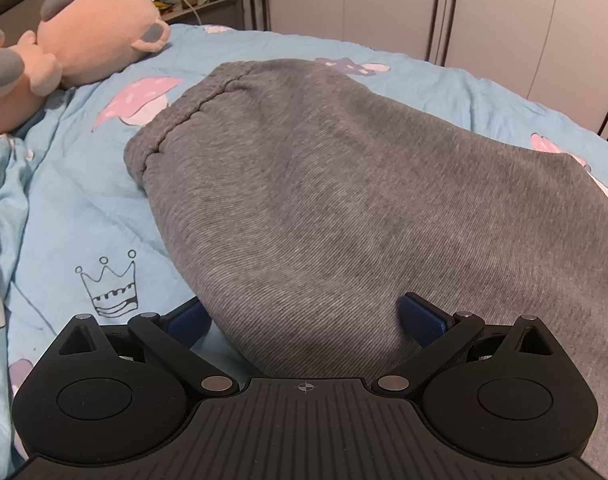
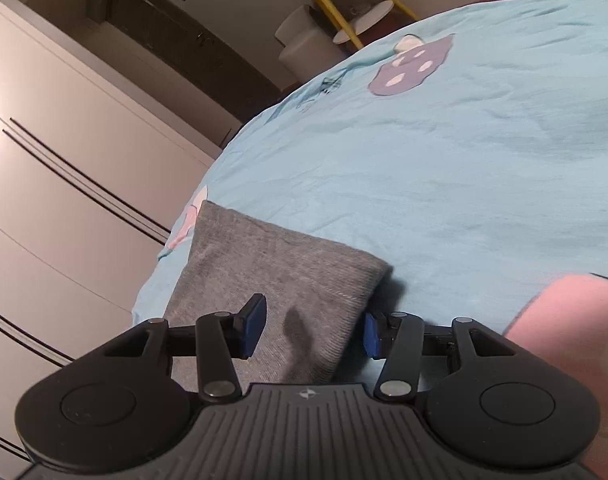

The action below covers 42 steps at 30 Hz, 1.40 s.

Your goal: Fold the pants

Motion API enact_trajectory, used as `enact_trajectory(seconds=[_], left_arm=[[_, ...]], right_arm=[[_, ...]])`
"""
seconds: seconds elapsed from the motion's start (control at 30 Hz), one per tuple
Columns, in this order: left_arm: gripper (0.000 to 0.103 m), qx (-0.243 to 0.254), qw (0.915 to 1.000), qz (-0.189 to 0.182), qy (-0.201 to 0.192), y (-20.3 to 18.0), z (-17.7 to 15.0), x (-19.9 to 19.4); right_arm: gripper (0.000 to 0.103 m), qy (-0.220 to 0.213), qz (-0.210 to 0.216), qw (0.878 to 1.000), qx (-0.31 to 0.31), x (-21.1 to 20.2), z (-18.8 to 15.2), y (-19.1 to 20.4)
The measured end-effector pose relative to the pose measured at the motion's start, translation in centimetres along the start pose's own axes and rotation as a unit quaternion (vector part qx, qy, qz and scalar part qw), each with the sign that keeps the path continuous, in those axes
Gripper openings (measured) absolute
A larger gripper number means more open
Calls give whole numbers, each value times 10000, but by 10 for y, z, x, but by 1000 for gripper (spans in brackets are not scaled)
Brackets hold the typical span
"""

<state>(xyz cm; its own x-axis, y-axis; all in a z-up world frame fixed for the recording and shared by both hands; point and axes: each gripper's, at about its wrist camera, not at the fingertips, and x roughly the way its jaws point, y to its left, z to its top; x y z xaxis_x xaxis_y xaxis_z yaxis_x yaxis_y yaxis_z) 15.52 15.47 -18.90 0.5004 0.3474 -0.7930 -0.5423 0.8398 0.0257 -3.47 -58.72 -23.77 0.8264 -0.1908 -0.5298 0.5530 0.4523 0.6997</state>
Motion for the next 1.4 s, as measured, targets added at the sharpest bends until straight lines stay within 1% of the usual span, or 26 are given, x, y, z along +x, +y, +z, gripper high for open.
enact_trajectory(seconds=[0.1,0.13,0.43,0.47,0.5,0.53,0.6,0.67,0.7,0.77,0.8,0.87,0.9,0.97,1.0,1.03,1.07,1.1,1.13,1.17,1.2,1.23,1.27,1.3,1.33,1.4], left_arm=[[103,-5,10000,-3,-2,0,0,0],[103,-10,10000,-5,0,-1,0,0],[103,-39,10000,-28,4,-1,2,-1],[103,-76,9999,-90,-3,-1,3,-2],[103,-129,9997,-190,-39,0,5,-4],[103,-196,9992,-339,-107,1,6,-7],[103,-236,9972,-613,-360,0,6,-15],[103,-110,9960,-731,-510,-8,10,-20],[103,14,9957,-763,-520,-14,13,-21],[103,237,9947,-772,-634,-28,20,-28],[103,257,9933,-832,-762,-34,22,-33],[103,288,9880,-983,-1155,-49,24,-47],[103,367,9865,-910,-1314,-56,24,-52],[103,654,9835,-541,-1596,-70,19,-58],[103,862,9830,-343,-1581,-74,18,-54],[103,1086,9837,-103,-1430,-74,18,-45],[103,1192,9857,224,-1166,-68,21,-32],[103,1109,9883,485,-923,-56,26,-21],[102,883,9913,690,-691,-39,32,-12],[102,486,9944,768,-543,-15,41,-7],[102,118,9961,694,-541,8,48,-7],[102,-277,9960,587,-609,34,57,-8],[102,-551,9949,510,-674,55,63,-8],[102,-749,9942,437,-628,76,72,-5],[102,-920,9939,359,-484,94,79,0],[102,-1236,9919,-80,-273,124,85,7]], right_arm=[[26,33,-33,10000,-33,6,-2,2],[22,40,-11,10000,21,7,-4,1],[23,34,27,9999,130,12,-4,2],[23,18,11,9999,131,12,-4,3],[19,-11,-15,9999,107,13,-5,4],[11,-34,-28,9999,104,13,-7,4],[10,-55,91,9996,275,11,-9,1],[10,-128,317,9977,578,8,-10,-6],[10,-165,337,9970,680,6,-11,-10],[10,-142,233,9978,604,8,-12,-11],[9,-146,194,9983,521,9,-14,-10],[10,-147,133,9988,444,10,-13,-7],[10,-132,103,9990,407,10,-12,-5],[10,-113,71,9993,349,10,-12,-3],[10,-102,44,9994,329,11,-11,-4],[10,-92,52,9993,353,11,-11,-4],[10,-78,59,9992,387,11,-10,-5],[10,-61,64,9991,411,11,-9,-5],[9,-41,55,9991,416,12,-8,-5],[9,-27,54,9992,403,11,-8,-6],[9,-18,55,9992,383,12,-8,-5],[9,-15,58,9993,361,13,-8,-5],[9,-23,62,9993,355,13,-8,-5],[9,-37,64,9994,350,14,-8,-5],[9,-51,58,9994,342,15,-9,-5],[9,-77,38,9994,344,15,-9,-4]])
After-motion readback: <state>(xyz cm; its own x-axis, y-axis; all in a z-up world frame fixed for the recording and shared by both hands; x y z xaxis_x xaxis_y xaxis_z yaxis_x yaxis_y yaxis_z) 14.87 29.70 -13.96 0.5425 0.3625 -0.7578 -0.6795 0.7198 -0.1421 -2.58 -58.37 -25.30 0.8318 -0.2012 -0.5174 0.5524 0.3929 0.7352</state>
